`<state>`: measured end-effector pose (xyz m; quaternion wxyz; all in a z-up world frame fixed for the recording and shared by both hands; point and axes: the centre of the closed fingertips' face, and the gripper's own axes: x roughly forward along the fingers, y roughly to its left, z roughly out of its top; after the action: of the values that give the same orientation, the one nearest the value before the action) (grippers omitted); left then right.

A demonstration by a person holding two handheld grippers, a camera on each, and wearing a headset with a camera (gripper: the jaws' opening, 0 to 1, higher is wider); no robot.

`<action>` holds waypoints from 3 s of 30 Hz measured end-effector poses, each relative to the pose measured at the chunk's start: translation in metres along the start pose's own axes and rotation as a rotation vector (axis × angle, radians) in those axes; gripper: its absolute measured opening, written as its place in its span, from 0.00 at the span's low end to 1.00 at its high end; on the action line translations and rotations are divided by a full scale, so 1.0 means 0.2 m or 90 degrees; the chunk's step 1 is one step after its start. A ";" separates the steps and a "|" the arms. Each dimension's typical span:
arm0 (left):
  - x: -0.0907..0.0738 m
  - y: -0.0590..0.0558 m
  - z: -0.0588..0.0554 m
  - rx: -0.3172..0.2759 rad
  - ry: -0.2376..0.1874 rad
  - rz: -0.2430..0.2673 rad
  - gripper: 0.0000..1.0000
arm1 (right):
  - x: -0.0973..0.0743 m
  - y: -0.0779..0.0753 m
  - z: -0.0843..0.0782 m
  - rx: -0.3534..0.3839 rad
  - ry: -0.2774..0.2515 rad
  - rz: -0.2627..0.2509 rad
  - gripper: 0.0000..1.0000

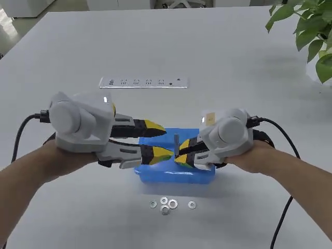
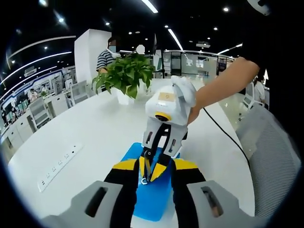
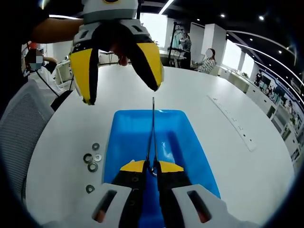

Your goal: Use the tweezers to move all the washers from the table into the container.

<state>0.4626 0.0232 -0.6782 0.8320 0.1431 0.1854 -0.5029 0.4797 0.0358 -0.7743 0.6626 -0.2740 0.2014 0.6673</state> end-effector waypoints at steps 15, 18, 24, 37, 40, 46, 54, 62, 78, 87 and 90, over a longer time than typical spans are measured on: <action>0.10 0.00 -0.01 0.044 0.013 -0.050 0.15 | 0.00 0.01 0.00 -0.031 0.008 0.010 0.10; 0.10 0.00 -0.01 0.053 0.017 -0.056 0.12 | 0.00 0.01 -0.01 -0.038 0.009 0.011 0.10; 0.11 0.00 0.00 0.054 0.017 -0.058 0.07 | -0.01 0.01 -0.01 -0.046 0.011 0.009 0.11; 0.12 0.01 0.00 0.066 0.022 -0.054 0.06 | -0.02 0.00 -0.01 -0.047 0.016 0.001 0.13; 0.12 0.01 0.00 0.071 0.024 -0.056 0.05 | -0.03 0.00 0.00 -0.045 0.014 -0.002 0.14; 0.12 0.01 0.01 0.080 0.027 -0.053 0.05 | -0.05 0.00 0.01 -0.040 0.012 -0.011 0.16; 0.11 0.01 0.03 0.077 0.025 -0.051 0.05 | -0.11 0.01 0.03 -0.036 0.010 -0.027 0.18; 0.09 -0.01 0.08 0.073 0.021 -0.046 0.05 | -0.20 0.02 0.04 -0.015 0.002 -0.052 0.22; 0.02 -0.06 0.18 0.072 0.015 -0.032 0.05 | -0.42 0.06 0.02 0.046 -0.011 -0.112 0.31; -0.03 -0.11 0.27 0.072 0.004 -0.036 0.05 | -0.50 0.13 -0.04 0.083 -0.008 -0.120 0.40; -0.04 -0.15 0.32 0.082 -0.001 -0.043 0.05 | -0.53 0.16 -0.06 0.096 -0.007 -0.123 0.44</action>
<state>0.4427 -0.0106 -0.6196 0.8039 0.1895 0.1565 -0.5417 0.4458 -0.0541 -0.7196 0.7435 -0.2378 0.2197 0.5851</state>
